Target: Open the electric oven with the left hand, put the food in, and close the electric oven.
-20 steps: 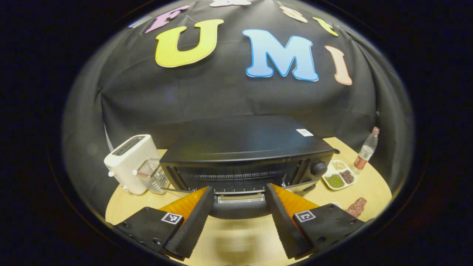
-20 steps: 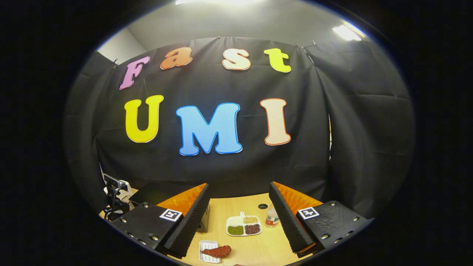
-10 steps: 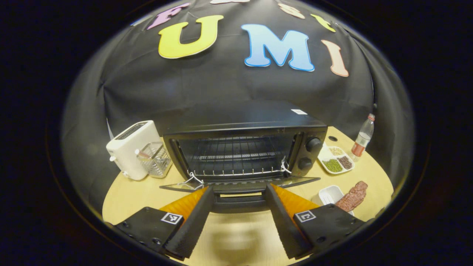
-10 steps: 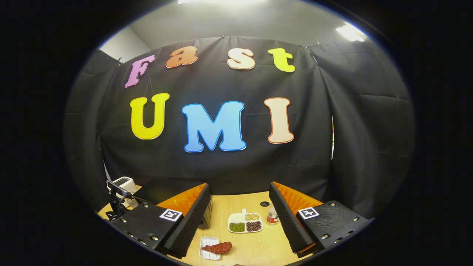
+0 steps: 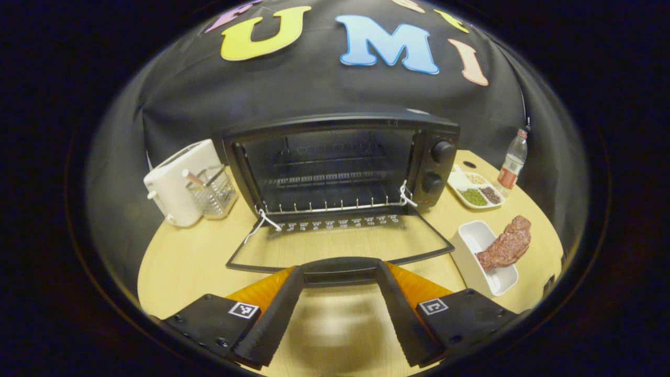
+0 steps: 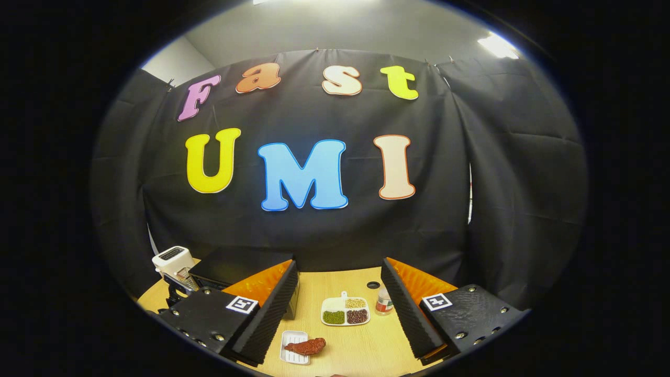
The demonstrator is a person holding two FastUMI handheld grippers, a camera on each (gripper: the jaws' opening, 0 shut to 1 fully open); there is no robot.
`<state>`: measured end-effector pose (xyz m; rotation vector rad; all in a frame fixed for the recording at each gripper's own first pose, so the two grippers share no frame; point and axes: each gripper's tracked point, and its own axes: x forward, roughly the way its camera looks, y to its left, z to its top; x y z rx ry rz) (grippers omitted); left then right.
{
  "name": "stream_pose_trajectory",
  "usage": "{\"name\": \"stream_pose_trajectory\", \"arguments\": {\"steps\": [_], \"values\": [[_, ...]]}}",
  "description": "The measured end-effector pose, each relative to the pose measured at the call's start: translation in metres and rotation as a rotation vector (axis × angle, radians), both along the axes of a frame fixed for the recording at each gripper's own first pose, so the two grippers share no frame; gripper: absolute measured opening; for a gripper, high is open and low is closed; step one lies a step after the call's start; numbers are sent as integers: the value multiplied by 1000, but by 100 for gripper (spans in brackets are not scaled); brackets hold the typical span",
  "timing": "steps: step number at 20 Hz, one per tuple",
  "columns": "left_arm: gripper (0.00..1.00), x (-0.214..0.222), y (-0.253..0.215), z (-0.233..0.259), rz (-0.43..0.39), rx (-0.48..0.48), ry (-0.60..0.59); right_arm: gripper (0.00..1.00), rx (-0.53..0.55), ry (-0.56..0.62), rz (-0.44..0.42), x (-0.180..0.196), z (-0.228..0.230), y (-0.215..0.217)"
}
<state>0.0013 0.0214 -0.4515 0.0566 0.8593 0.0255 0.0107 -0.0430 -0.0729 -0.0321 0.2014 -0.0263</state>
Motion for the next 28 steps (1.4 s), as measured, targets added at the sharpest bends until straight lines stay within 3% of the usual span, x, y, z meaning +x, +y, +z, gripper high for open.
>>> {"name": "stream_pose_trajectory", "arguments": {"steps": [1,3,4,6,7,8,14,19,25,26,28], "values": [[91,2,3,0,15,1,0,98,-6,10,12,1,-6,1],[100,3,10,14,41,-10,-26,98,0,56,45,1,-23,3],[99,7,12,24,54,-15,-47,99,15,85,61,2,-33,4],[99,14,15,58,79,-37,-115,98,53,149,76,3,-57,2],[95,17,16,79,91,-50,-155,99,74,188,78,4,-73,-2],[99,20,18,100,104,-55,-194,99,88,239,74,5,-91,-6],[94,27,23,206,133,-51,-385,99,21,472,95,8,-188,-34],[99,21,9,250,118,-26,-435,99,244,682,190,0,-260,-5],[99,13,-5,293,155,3,-503,96,451,794,226,0,-315,17],[90,12,-7,299,163,5,-515,95,488,810,237,1,-320,23],[98,9,-11,311,180,16,-534,96,538,842,272,-2,-332,30]]}}
